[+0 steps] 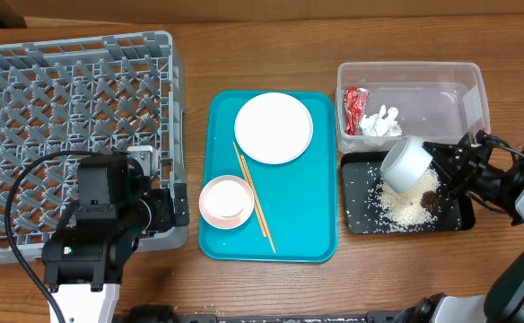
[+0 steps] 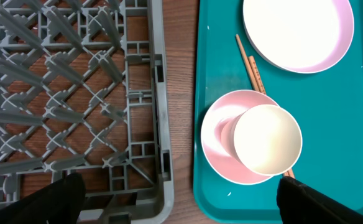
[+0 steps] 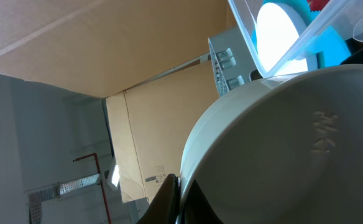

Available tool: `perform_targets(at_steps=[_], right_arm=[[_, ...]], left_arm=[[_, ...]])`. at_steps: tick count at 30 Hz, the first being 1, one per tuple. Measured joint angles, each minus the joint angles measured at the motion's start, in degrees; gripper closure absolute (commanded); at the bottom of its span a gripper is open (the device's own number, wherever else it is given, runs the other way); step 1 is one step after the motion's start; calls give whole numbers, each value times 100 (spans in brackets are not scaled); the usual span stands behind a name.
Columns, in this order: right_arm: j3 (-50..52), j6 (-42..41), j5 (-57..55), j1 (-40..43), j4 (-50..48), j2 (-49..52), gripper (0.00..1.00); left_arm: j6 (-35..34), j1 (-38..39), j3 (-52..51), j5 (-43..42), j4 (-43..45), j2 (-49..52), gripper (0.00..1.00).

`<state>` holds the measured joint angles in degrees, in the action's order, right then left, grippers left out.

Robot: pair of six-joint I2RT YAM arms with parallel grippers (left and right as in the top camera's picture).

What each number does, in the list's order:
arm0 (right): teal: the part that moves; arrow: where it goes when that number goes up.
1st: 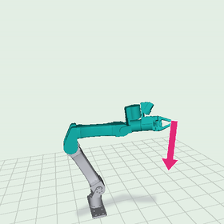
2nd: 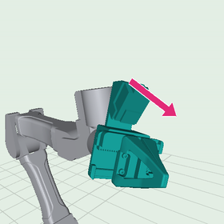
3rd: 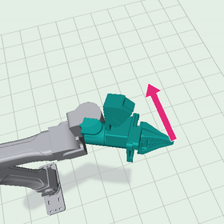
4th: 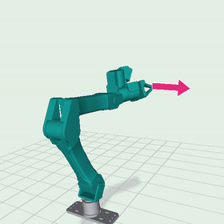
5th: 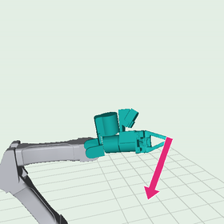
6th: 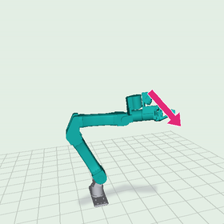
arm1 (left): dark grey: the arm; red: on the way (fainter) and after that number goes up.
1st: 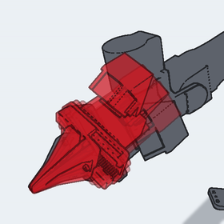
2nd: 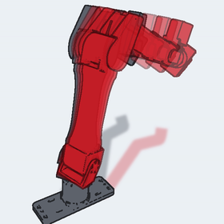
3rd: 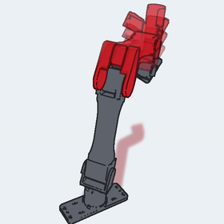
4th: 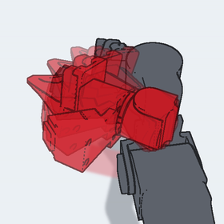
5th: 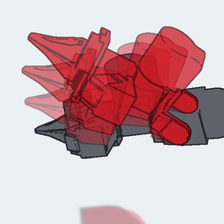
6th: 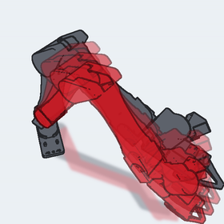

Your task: Sort waste into correct bins and load items into the dishwasher

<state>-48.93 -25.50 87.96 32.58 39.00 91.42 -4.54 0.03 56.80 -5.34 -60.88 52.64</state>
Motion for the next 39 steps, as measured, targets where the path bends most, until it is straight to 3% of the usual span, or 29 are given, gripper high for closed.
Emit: perform_targets(at_steps=[7,14,19,24,26,33,39], right_arm=[[0,7,-291,-83,7,0,96],[-146,780,-2173,-907,1080,-4,96],[-1038,1593,-3279,-1486,1971,-173,96],[-2044,2083,-4249,-2505,2153,-568,96],[-2293,2153,-4701,-3217,2059,-612,96],[-2396,2330,-6948,-5871,372,-573,96],[-2415,2531,-8048,-6918,-955,39,96]], left_arm=[[-2,0,0,0,2,0,0],[-2,0,0,0,-2,0,0],[0,0,0,0,0,0,0],[0,0,0,0,7,0,0],[0,0,0,0,9,0,0],[0,0,0,0,31,-2,0],[0,0,4,0,39,0,0]])
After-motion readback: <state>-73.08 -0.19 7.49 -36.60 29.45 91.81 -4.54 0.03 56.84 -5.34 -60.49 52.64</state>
